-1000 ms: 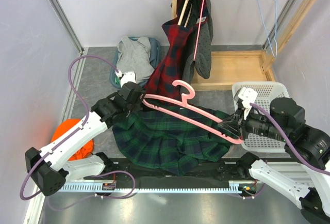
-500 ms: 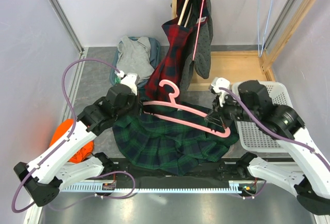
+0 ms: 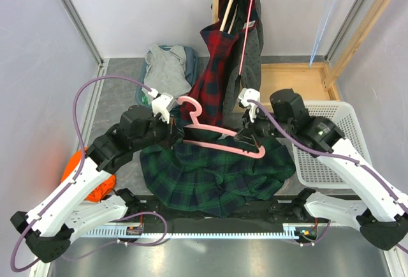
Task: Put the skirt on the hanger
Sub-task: Hang the skirt on the hanger.
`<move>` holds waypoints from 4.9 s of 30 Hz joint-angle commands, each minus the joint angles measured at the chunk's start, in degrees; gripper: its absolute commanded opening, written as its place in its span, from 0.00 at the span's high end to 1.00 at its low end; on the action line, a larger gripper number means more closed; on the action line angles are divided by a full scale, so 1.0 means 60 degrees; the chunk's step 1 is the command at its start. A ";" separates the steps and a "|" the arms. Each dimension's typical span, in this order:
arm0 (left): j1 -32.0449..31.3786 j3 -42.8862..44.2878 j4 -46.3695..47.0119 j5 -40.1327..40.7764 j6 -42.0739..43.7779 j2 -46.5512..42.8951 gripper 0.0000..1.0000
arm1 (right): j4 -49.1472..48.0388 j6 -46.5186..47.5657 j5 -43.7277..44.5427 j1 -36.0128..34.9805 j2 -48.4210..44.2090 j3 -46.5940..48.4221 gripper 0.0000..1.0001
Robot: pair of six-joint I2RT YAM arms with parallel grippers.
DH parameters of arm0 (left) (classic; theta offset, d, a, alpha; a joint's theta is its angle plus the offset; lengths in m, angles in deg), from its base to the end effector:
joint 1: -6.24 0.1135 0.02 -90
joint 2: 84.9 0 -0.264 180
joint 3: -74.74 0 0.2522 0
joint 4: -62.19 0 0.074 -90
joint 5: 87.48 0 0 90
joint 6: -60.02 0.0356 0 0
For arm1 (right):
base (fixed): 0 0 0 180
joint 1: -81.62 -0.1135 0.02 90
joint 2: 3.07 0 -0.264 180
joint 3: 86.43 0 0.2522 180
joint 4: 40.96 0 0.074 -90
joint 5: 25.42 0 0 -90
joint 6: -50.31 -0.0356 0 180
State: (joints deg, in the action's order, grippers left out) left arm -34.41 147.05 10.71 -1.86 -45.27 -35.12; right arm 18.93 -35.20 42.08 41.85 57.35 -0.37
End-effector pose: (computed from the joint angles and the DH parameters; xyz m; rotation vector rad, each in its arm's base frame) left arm 0.1335 -0.1182 0.3587 0.5180 2.0820 -0.6656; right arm 0.1492 0.1419 0.3921 -1.0474 1.9587 0.7728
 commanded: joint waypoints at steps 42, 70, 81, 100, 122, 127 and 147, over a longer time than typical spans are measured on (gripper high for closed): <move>0.0021 0.3073 -0.1077 -0.3524 0.4700 -0.1574 0.05 | -0.6590 -0.2316 -0.2518 -0.0330 -0.5456 -0.3963 1.00; 0.0006 0.1830 -0.2387 -0.4810 0.4966 -0.0283 0.98 | -0.4832 -0.1407 -0.2698 -0.0330 -0.4944 -0.3275 0.93; 0.0006 0.1068 -0.1054 -0.2917 0.3852 -0.1118 0.98 | -0.4407 -0.1774 -0.0527 -0.0330 -0.4594 -0.3186 0.45; 0.0006 0.0584 -0.0936 -0.3693 0.3500 -0.0694 0.98 | -0.4642 0.0130 -0.3381 -0.0345 -0.0506 -0.2015 0.17; 0.0006 0.0643 -0.0994 -0.4162 0.3442 -0.0826 0.98 | -0.4890 0.0072 -0.3311 -0.0916 0.0535 -0.2132 1.00; 0.0006 0.1125 -0.1857 -0.4279 0.3617 -0.0534 0.56 | -0.4583 0.0291 -0.3265 -0.0916 0.0039 -0.2175 1.00; -0.0081 0.2036 -0.3250 -0.6227 0.4965 0.0771 0.36 | -0.3586 0.1127 -0.4101 -0.0916 -0.0490 -0.2000 1.00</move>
State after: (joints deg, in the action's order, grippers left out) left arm -34.30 160.34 -7.12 -33.77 -18.83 -31.71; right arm 0.33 -30.30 20.77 36.15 55.32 -15.04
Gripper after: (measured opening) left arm 0.645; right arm 0.042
